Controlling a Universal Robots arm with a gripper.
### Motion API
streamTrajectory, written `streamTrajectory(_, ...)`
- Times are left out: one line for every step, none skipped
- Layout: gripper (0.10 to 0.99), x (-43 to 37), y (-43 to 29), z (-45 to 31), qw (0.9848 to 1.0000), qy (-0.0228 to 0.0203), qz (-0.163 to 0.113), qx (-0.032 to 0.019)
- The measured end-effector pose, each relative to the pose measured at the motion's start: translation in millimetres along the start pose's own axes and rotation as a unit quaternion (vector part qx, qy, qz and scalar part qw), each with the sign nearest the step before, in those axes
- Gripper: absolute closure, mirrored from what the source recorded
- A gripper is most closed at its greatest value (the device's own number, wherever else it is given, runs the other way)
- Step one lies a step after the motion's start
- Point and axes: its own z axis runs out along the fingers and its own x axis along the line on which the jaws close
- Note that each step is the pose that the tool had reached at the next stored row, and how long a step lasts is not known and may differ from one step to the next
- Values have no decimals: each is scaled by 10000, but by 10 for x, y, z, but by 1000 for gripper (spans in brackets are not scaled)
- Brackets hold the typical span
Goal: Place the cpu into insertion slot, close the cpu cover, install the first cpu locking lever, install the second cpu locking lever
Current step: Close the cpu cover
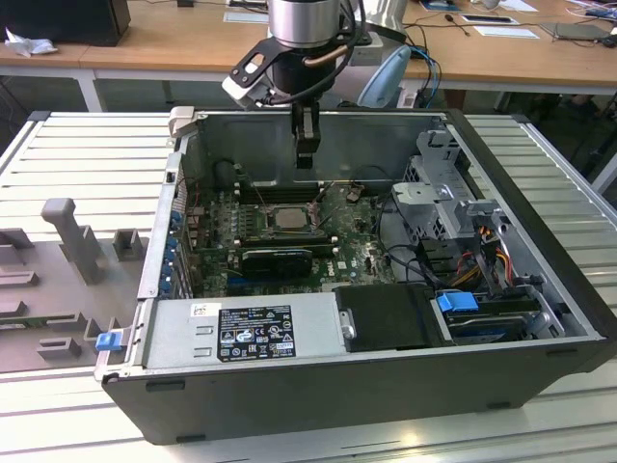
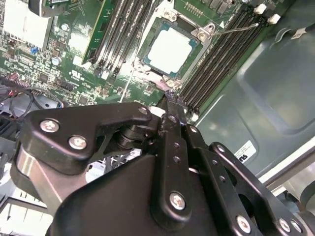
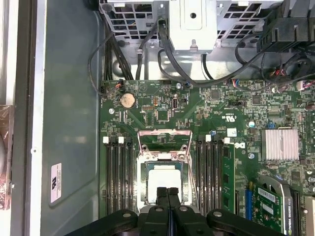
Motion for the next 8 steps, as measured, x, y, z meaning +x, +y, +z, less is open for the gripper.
streamTrajectory(980, 0, 1, -2, 10000, 0, -1, 0)
streamTrajectory(980, 0, 1, -4, 10000, 0, -1, 0)
streamTrajectory(980, 0, 2, -6, 10000, 0, -1, 0)
streamTrajectory(980, 0, 4, -7, 10000, 0, -1, 0)
streamTrajectory(980, 0, 5, -8, 10000, 0, -1, 0)
streamTrajectory(980, 0, 8, -8, 10000, 0, -2, 0)
streamTrajectory(980, 0, 16, -9, 10000, -1, -1, 1)
streamTrajectory(980, 0, 25, -9, 10000, -1, -1, 0)
